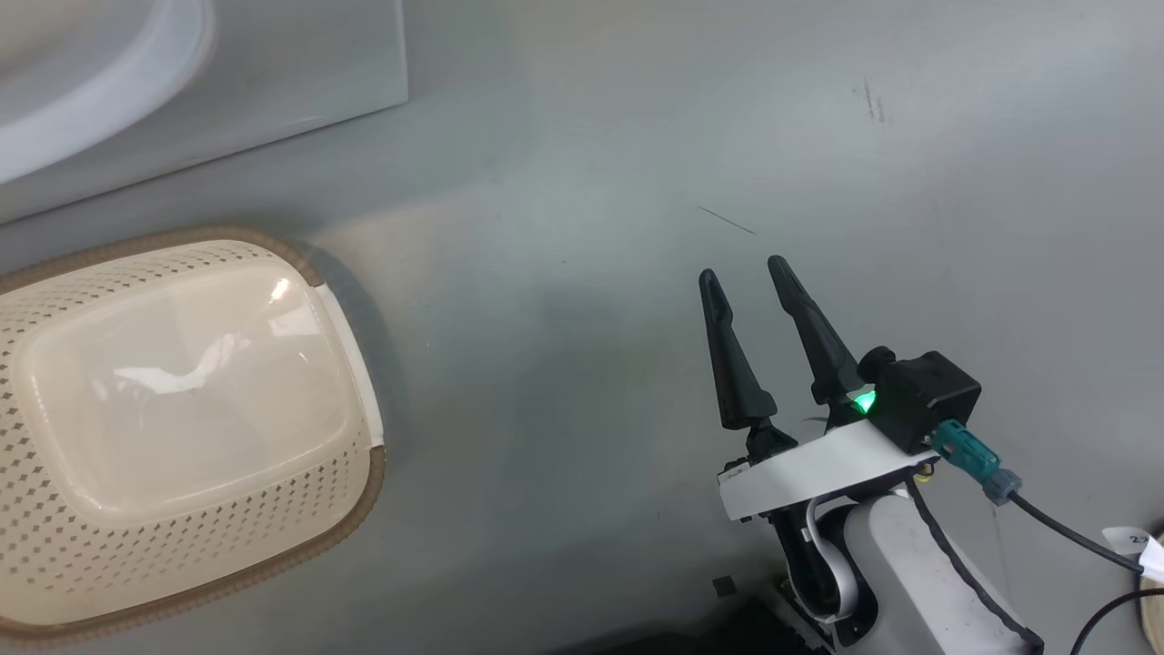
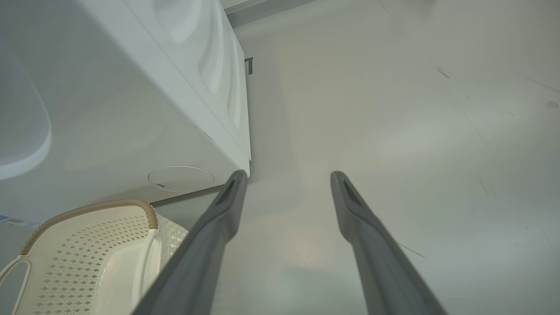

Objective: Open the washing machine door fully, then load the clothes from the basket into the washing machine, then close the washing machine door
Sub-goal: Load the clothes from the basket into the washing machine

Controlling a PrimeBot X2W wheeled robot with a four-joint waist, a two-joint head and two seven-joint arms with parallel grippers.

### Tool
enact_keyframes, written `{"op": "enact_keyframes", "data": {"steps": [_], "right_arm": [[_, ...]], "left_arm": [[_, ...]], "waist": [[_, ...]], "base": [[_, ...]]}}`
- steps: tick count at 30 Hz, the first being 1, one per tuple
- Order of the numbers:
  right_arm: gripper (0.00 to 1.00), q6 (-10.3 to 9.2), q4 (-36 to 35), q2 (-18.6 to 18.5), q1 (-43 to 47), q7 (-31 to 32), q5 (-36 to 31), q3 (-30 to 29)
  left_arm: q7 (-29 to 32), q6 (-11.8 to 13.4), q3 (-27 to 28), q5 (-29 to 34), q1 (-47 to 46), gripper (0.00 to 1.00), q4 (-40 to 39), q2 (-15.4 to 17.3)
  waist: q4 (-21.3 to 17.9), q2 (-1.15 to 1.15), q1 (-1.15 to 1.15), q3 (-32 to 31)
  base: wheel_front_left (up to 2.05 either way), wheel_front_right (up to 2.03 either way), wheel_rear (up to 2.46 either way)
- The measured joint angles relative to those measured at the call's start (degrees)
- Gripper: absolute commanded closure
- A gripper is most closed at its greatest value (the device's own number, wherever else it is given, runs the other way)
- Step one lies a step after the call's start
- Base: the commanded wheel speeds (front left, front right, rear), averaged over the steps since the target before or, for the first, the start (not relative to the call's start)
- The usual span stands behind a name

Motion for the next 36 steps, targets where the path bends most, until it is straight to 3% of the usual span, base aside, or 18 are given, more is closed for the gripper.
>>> {"op": "enact_keyframes", "data": {"steps": [20,36], "right_arm": [[0.0,0.0,1.77,-0.08,-0.99,0.0,-0.24,-4.11],[0.0,-0.01,3.09,-0.12,-0.99,0.0,-0.73,-5.42]], "left_arm": [[-1.88,-0.01,-2.3,-2.08,5.19,0.0,2.52,-4.55],[-2.82,-0.01,-2.59,-3.78,14.14,0.0,2.43,-5.92]], "waist": [[3.39,0.0,0.0,-4.86],[5.91,0.0,0.0,-9.62]], "base": [[0.0,0.0,0.0],[0.0,0.0,0.0]]}}
